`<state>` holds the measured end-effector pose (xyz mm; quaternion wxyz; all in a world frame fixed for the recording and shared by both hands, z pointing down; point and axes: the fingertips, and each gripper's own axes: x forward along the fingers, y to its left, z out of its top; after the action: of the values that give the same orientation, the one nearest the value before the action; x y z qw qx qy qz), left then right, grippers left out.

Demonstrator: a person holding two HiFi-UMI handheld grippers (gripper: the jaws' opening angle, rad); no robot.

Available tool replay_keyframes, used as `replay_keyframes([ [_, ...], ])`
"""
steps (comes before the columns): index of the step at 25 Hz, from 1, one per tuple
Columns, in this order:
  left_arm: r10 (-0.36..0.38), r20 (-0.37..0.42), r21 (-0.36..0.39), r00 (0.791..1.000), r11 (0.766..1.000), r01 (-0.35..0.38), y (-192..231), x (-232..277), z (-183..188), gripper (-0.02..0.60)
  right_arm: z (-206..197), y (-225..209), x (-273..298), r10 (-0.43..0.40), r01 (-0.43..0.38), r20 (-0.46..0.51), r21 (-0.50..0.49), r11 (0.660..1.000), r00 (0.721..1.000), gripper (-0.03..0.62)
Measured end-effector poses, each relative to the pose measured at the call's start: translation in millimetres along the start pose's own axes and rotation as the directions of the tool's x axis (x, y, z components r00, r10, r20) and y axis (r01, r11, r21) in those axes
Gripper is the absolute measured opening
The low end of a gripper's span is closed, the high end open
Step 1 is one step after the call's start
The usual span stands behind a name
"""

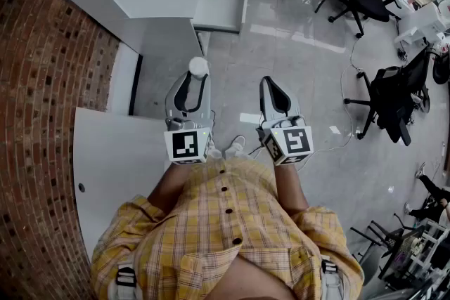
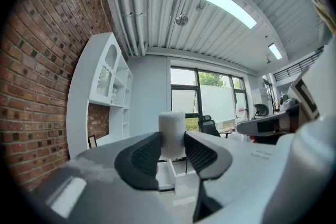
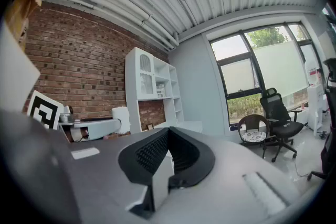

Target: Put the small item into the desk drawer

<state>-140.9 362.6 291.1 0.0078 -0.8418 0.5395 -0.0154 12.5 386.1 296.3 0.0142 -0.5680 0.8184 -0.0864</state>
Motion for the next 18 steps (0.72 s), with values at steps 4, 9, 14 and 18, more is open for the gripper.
replay_keyframes([
  [4,0.003,0.001,0.012,1.000,1.000,-0.003,-7,-2,9,0.153,5,0,-4,0.015,-0.015,0.006,0.002,1.000,1.000,-0.003],
  [9,0.023,-0.015,0.004,1.000,1.000,-0.023,-13,-3,7,0.153,7,-8,-1,0.010,-0.010,0.010,-0.016,1.000,1.000,-0.003],
  [14,0.031,-0.028,-0.001,0.999,1.000,-0.031,-27,1,-1,0.153,9,-16,1,0.044,-0.044,0.012,-0.022,0.999,0.999,-0.003],
  [18,0.037,-0.049,-0.013,0.998,0.999,-0.038,-40,2,-13,0.153,2,-23,-5,0.067,-0.067,0.011,0.005,0.998,0.998,-0.003],
])
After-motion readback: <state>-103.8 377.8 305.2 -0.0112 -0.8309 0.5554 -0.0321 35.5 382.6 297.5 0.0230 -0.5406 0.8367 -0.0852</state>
